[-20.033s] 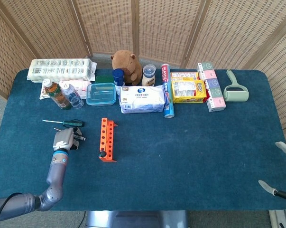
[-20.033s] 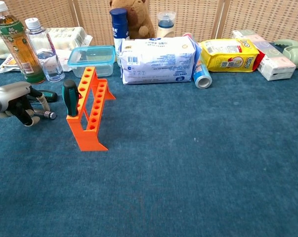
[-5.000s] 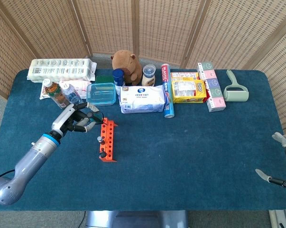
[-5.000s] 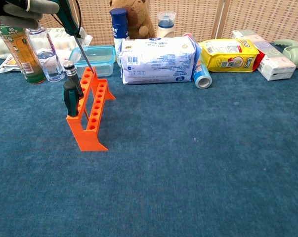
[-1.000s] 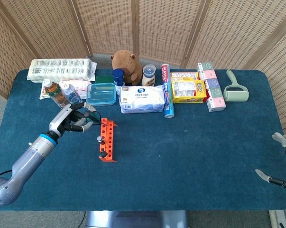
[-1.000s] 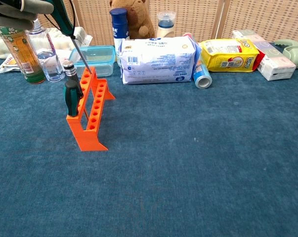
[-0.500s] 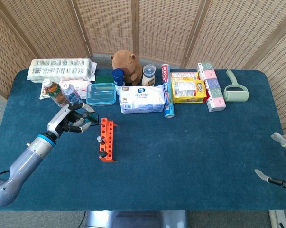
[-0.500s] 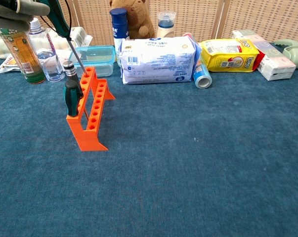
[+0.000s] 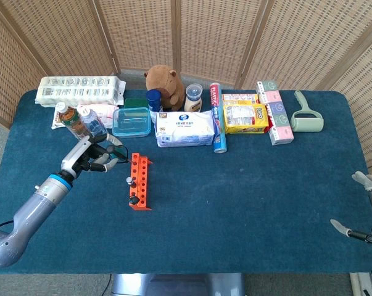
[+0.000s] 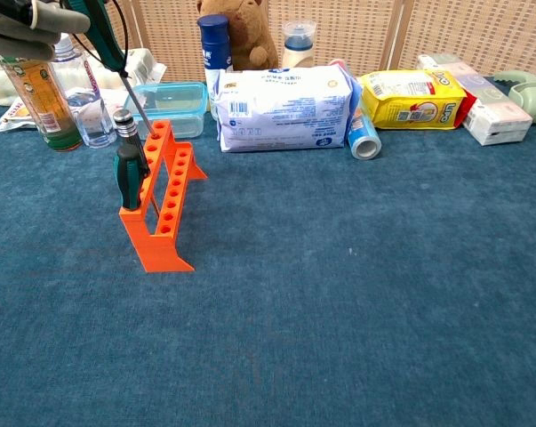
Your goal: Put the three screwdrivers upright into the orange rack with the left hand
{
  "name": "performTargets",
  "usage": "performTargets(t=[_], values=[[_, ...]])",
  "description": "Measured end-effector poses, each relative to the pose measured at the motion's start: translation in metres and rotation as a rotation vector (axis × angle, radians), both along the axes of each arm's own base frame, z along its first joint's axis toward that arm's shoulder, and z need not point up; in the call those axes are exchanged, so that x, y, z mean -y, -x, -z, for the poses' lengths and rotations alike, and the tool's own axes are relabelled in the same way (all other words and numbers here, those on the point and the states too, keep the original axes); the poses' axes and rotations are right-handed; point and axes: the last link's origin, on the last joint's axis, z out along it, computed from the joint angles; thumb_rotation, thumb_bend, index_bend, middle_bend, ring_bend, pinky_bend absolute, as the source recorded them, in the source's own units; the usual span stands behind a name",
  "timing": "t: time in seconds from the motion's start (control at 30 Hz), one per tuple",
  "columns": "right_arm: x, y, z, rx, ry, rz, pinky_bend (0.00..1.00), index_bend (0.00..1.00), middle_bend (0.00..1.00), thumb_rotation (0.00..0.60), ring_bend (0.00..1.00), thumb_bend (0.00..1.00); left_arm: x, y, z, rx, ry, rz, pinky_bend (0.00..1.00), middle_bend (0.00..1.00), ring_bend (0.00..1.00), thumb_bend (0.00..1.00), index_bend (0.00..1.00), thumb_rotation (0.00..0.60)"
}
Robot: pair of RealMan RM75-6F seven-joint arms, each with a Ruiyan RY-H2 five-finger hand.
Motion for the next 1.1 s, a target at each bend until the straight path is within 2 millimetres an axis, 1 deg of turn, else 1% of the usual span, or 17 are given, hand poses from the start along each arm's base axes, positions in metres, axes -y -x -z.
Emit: performTargets(t=[0.47,0.8,1.1], values=[[0.001,0.001,0.0,0.0,-0.001,0.01,0.02,0.07,0.17,0.6,0.09,0.04,-0.005,0.0,0.01,-0.01,0.013,-0.006,0.95,0.94,0.98,0.49,0.58,0.6],[0.002,0.003,0.0,0.001,0.0,0.02,0.02,0.07,0.17,0.6,0.09,0.04,-0.009,0.003,0.027,-0.027,0.033,-0.023,0.95,0.94,0.98,0.49,0.58,0.6],[0.003,0.004,0.0,0.002,-0.002,0.024,0.02,0.07,0.17,0.6,0.09,0.04,-0.012,0.009,0.032,-0.026,0.041,-0.04,0.95,0.94,0.98,0.49,0.58,0.6]])
